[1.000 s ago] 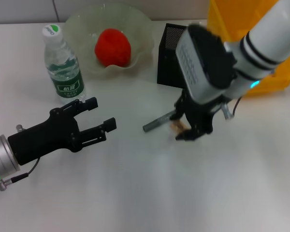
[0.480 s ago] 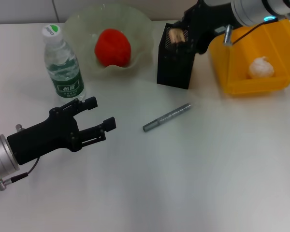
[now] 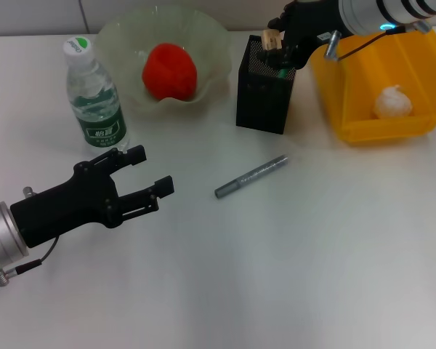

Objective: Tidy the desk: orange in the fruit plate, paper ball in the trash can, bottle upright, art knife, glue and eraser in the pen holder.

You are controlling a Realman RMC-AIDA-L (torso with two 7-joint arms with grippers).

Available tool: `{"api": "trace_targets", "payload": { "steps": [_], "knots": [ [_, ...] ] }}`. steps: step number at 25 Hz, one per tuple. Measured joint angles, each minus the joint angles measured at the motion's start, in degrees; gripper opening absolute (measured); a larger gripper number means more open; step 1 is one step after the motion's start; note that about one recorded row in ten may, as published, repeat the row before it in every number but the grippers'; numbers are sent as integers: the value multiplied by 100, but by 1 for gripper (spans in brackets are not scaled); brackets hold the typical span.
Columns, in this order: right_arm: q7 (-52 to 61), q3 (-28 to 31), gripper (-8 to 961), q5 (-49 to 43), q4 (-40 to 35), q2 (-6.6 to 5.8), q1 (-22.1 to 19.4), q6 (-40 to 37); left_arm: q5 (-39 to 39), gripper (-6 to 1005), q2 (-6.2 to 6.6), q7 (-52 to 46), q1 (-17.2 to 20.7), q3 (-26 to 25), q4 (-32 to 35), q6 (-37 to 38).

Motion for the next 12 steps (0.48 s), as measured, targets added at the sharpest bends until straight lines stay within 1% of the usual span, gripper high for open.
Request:
{"api": "trace_targets", "payload": {
  "steps": [4, 7, 10, 12],
  "knots": [
    [2, -2, 487, 2, -14, 1, -21, 6, 0, 859, 2, 0, -10, 0, 0, -18],
    [7, 18, 685, 55, -122, 10, -68, 10, 0, 859, 2, 0, -28, 0, 0, -28],
    [-27, 57, 689, 545, -516, 3, -279, -79, 0, 859, 2, 0, -30, 0, 5, -29],
    [-263, 99, 692, 1091, -850, -30, -467, -469, 0, 859, 1, 0, -26, 0, 9, -26]
  ]
}}
